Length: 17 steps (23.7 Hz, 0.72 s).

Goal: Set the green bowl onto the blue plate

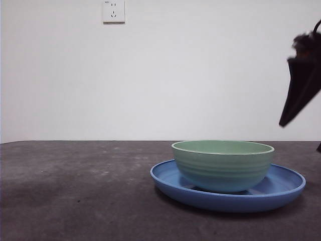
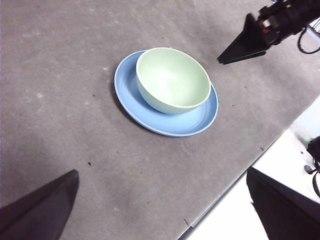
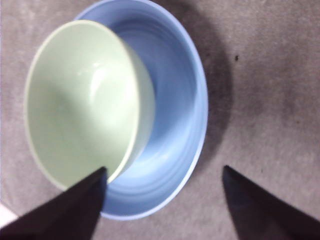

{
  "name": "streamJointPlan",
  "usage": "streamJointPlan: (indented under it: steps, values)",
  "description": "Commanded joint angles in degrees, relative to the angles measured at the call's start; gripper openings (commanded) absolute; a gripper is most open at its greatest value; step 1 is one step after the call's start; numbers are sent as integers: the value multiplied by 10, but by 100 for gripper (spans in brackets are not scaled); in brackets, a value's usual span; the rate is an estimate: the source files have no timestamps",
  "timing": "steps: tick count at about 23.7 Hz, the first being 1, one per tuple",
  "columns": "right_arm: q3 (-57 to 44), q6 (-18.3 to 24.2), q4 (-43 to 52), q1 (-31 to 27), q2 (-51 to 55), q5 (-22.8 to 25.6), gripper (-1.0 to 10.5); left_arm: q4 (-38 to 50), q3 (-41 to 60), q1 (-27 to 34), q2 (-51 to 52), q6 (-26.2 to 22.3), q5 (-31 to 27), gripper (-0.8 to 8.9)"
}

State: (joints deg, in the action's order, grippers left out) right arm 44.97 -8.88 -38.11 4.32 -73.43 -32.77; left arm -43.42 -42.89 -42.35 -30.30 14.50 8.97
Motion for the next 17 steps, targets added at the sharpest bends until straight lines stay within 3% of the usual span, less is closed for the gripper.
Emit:
streamJointPlan:
  steps: [1, 11, 17]
  values:
    - [7, 6, 17, -1, -28, 0, 284, 5, -3, -4, -2, -3, 0, 594]
    - [7, 6, 81, 0, -133, -4, 216, 5, -3, -4, -2, 1, 0, 594]
    - [7, 8, 110, 0, -169, -34, 132, 5, -3, -4, -2, 2, 0, 594]
